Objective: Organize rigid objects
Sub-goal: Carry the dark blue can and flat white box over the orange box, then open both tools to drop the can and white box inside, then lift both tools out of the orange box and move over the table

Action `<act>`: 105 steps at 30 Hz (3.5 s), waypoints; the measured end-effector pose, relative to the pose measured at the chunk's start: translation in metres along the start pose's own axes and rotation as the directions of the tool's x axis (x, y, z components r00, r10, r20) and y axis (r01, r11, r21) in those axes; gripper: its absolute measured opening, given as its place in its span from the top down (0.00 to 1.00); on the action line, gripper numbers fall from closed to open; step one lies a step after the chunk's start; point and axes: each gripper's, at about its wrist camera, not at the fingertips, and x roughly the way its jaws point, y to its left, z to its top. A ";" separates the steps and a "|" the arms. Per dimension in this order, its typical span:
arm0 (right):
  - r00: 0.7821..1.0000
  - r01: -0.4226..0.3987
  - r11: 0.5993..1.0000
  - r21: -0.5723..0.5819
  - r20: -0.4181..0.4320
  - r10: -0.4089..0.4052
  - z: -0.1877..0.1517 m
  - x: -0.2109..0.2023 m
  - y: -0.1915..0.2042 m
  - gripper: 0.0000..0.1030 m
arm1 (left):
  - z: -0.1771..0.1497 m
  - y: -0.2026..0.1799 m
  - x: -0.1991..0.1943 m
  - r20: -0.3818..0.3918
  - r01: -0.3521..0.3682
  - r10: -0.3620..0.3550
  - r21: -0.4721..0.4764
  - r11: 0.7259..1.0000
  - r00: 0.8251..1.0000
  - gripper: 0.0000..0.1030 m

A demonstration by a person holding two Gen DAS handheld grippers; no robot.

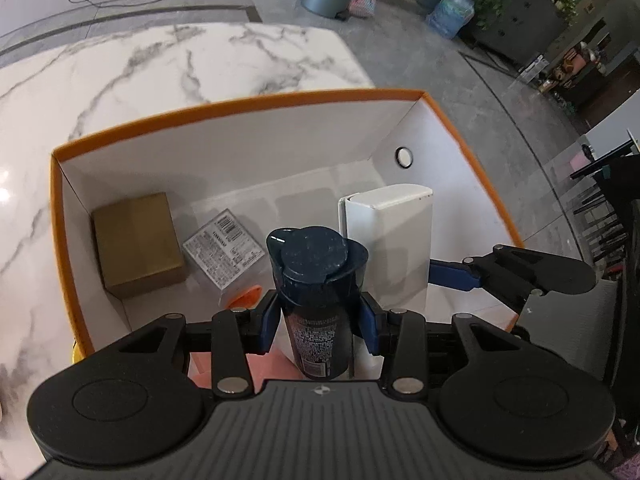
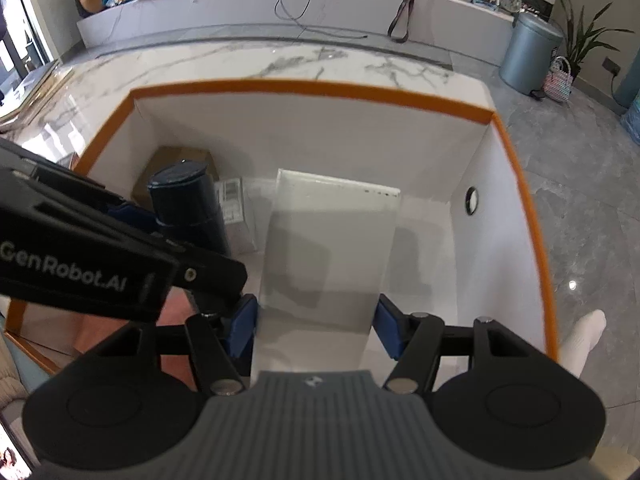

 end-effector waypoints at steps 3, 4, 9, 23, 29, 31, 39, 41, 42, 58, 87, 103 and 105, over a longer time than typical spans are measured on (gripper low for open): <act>1.000 -0.005 1.000 -0.002 -0.003 0.005 0.000 0.006 -0.002 0.39 | 0.001 0.000 0.001 0.000 0.001 -0.001 0.002 1.000 1.000 0.55; 1.000 -0.007 1.000 0.000 -0.007 0.007 0.001 0.008 -0.003 0.39 | 0.001 -0.001 0.001 0.001 -0.002 0.002 0.005 1.000 1.000 0.55; 1.000 -0.013 0.999 0.041 -0.021 0.014 0.003 0.016 -0.008 0.40 | 0.004 -0.004 0.006 0.004 -0.019 0.019 0.004 1.000 1.000 0.54; 0.999 0.024 0.999 0.036 -0.031 -0.023 0.004 0.017 -0.001 0.40 | 0.008 -0.012 0.013 0.044 -0.117 0.116 0.020 0.993 0.992 0.46; 0.998 0.041 0.999 0.024 -0.040 -0.040 0.002 0.018 0.003 0.41 | 0.009 -0.014 0.004 0.081 -0.109 0.106 0.028 0.994 0.991 0.31; 0.998 0.047 0.999 0.019 -0.039 -0.047 0.000 0.018 0.005 0.44 | 0.008 -0.016 0.001 0.088 -0.108 0.104 0.038 0.993 0.991 0.31; 0.998 0.051 0.998 0.028 -0.048 -0.049 -0.005 0.015 0.006 0.36 | 0.003 -0.020 -0.020 0.142 -0.107 0.097 0.062 0.992 0.985 0.30; 0.998 0.059 0.998 0.032 -0.036 -0.058 -0.006 0.011 0.009 0.29 | 0.000 -0.019 -0.027 0.158 -0.103 0.093 0.058 0.993 0.983 0.30; 0.997 0.071 0.997 0.028 -0.029 -0.070 -0.006 0.009 0.012 0.29 | -0.001 -0.019 -0.030 0.166 -0.102 0.092 0.055 0.993 0.982 0.30; 0.988 0.067 0.997 0.024 0.141 -0.070 0.000 -0.045 0.068 0.29 | -0.035 0.003 -0.090 0.291 -0.137 0.116 0.051 0.989 0.950 0.31; 0.977 -0.082 0.964 -0.251 0.171 0.127 0.021 -0.027 0.233 0.29 | -0.106 0.148 -0.154 0.284 -0.311 0.334 -0.126 0.942 0.899 0.32; 0.992 -0.116 0.954 -0.275 0.025 0.127 0.056 0.029 0.251 0.44 | -0.099 0.214 -0.148 0.199 -0.332 0.360 -0.160 0.930 0.912 0.32; 0.991 -0.127 0.953 -0.273 0.001 0.132 0.058 0.036 0.252 0.44 | -0.100 0.216 -0.145 0.182 -0.323 0.339 -0.116 0.939 0.923 0.32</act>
